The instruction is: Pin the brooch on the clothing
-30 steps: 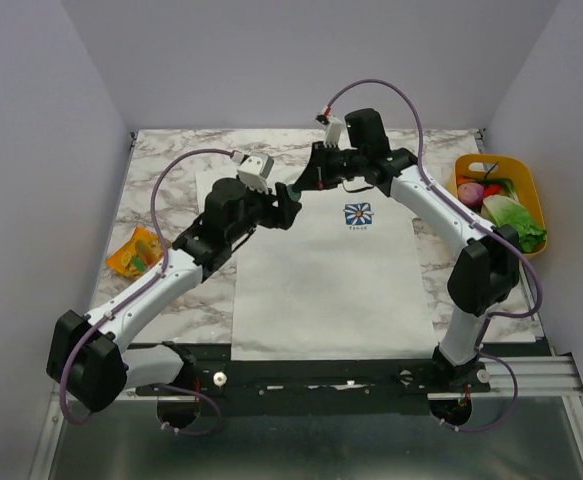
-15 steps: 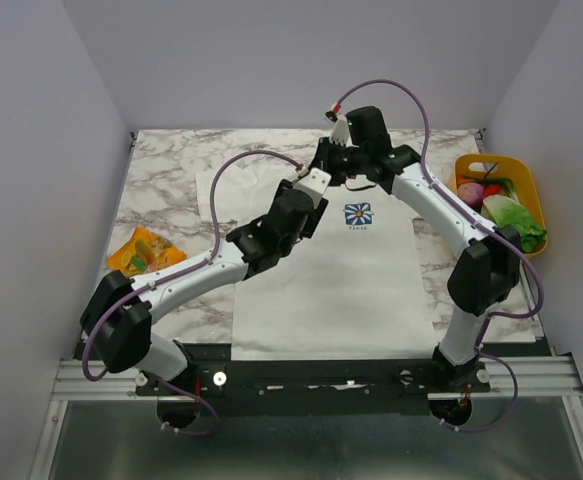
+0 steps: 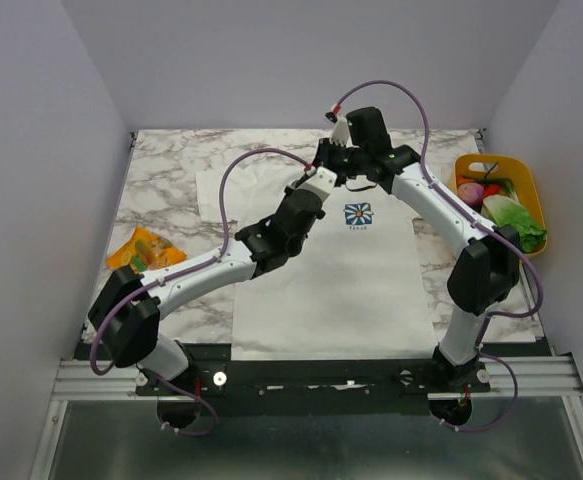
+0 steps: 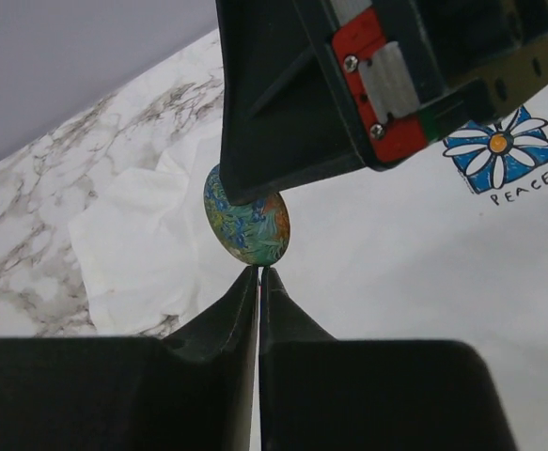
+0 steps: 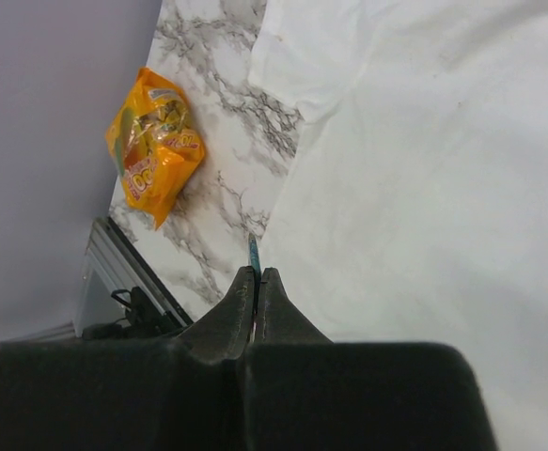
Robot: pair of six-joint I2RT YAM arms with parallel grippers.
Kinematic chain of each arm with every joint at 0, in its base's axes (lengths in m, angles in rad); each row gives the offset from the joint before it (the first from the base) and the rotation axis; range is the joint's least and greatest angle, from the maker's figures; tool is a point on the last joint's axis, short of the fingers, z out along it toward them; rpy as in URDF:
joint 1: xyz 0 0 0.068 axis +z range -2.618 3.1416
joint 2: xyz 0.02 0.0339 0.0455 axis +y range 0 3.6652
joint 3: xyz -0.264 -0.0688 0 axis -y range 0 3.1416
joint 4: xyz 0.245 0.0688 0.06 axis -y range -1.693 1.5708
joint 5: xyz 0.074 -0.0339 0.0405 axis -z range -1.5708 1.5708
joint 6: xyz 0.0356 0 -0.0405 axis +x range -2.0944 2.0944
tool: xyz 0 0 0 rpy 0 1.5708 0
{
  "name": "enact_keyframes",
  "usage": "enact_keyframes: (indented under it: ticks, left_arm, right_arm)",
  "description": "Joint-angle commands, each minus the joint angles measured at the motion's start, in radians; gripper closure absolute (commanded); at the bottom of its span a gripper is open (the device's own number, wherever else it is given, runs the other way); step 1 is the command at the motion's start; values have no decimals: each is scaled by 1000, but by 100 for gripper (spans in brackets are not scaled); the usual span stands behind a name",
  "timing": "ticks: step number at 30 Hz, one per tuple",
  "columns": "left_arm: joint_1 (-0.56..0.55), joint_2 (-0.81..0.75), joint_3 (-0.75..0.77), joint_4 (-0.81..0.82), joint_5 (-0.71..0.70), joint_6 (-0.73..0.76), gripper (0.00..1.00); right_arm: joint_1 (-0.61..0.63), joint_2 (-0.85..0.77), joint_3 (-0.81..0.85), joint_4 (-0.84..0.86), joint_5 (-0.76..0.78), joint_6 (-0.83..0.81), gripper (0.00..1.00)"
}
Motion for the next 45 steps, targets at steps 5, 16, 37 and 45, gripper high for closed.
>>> enact_keyframes:
  ticks: [5, 16, 37, 45]
  left_arm:
    - [24, 7, 9, 72, 1, -31, 100]
    - [276, -213, -224, 167, 481, -279, 100]
    - [497, 201, -80, 203, 1116, -549, 59]
    - [407, 344, 118, -97, 850, -393, 42]
  right_arm:
    - [5, 19, -24, 29, -99, 13, 95]
    - [-61, -79, -119, 198, -123, 38, 25]
    - [-89, 109, -277, 246, -84, -24, 27]
    - [-98, 197, -255, 233, -26, 4, 32]
